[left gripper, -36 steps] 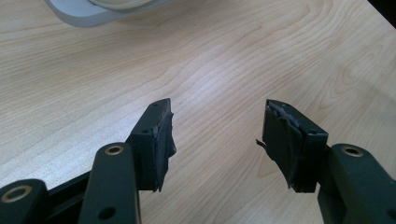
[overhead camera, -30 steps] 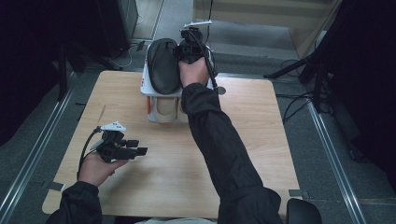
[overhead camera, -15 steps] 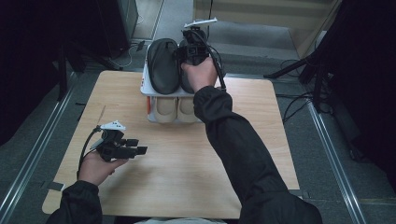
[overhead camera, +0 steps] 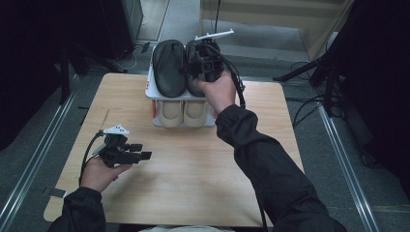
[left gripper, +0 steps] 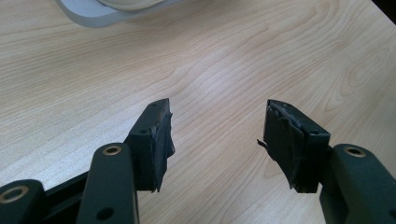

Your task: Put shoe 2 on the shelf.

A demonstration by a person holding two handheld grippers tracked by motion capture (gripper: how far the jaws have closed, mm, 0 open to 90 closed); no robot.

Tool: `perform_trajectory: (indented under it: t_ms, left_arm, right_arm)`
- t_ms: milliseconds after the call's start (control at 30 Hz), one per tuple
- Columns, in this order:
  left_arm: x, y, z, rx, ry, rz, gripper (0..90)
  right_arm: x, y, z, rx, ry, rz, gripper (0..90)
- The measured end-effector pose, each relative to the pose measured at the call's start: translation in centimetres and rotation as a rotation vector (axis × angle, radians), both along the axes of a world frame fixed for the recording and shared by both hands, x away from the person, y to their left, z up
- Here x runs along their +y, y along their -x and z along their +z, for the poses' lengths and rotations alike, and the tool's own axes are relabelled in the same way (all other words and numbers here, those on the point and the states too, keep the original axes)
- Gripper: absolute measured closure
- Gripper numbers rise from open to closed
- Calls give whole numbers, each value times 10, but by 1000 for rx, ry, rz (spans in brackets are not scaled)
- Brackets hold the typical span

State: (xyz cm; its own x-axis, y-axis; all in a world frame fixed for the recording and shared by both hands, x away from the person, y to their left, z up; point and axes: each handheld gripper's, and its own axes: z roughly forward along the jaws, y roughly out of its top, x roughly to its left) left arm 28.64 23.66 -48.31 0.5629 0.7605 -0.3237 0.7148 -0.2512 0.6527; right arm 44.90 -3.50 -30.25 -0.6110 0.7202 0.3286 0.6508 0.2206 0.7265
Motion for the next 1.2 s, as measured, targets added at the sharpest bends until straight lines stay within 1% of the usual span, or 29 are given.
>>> perform_trajectory:
  t_ms: [33,100,133,200,333,367,433,467,533,567,633,733,767,833,933,967,1000,1067,1100,1133,1200]
  left_arm:
    - [0,0,0,0,0,0,422]
    - [0,0,0,2,0,-2,421]
    - [0,0,0,2,0,0,421]
    - [0,0,-1,1,-1,0,421]
    - [1,0,-1,-1,-2,8,420]
    - [1,0,-1,-1,-2,9,420]
    - [1,0,-1,-2,-3,9,420]
    - [1,0,-1,-2,-3,8,420]
    - [1,0,-1,-1,-5,7,420]
    - [1,1,-1,0,-2,7,420]
    - [0,1,-1,-2,-3,9,420]
    - [1,1,-1,1,-5,5,420]
    - [1,1,-1,1,-5,5,419]
    - [0,1,-1,2,-5,6,419]
    - [1,1,-1,2,-4,6,417]
    - [2,1,-1,-1,-7,7,417]
    - [2,1,-1,0,-6,8,417]
    - [2,1,-1,-1,-6,10,416]
    - [2,1,-1,-1,-5,11,416]
    - [2,1,-1,1,-4,13,416]
    - [2,1,-1,1,-5,14,416]
  right_arm:
    - [0,0,0,0,0,0,600]
    - [-3,6,-3,5,-7,24,599]
    - [-4,11,-6,10,-1,31,599]
    - [-6,18,-10,6,6,47,599]
    - [-10,28,-15,-11,15,76,588]
    - [-12,34,-17,-32,26,92,582]
    - [-13,36,-17,-41,30,98,583]
    - [-16,39,-19,-47,29,105,583]
    - [-20,42,-22,-45,16,113,583]
    - [-24,46,-26,-44,6,122,581]
    - [-25,47,-28,-41,2,127,580]
    - [-31,54,-37,-44,-11,149,569]
    - [-33,59,-42,-63,-11,164,561]
    - [-34,61,-44,-68,-6,169,561]
    - [-38,69,-53,-57,-12,181,555]
    - [-40,71,-58,-62,-16,194,543]
    - [-41,73,-61,-58,-23,195,541]
    - [-45,76,-67,-69,-31,205,541]
    - [-48,79,-73,-82,-17,218,540]
    - [-48,79,-73,-82,-17,218,540]
    - [-51,81,-79,-89,-12,226,540]
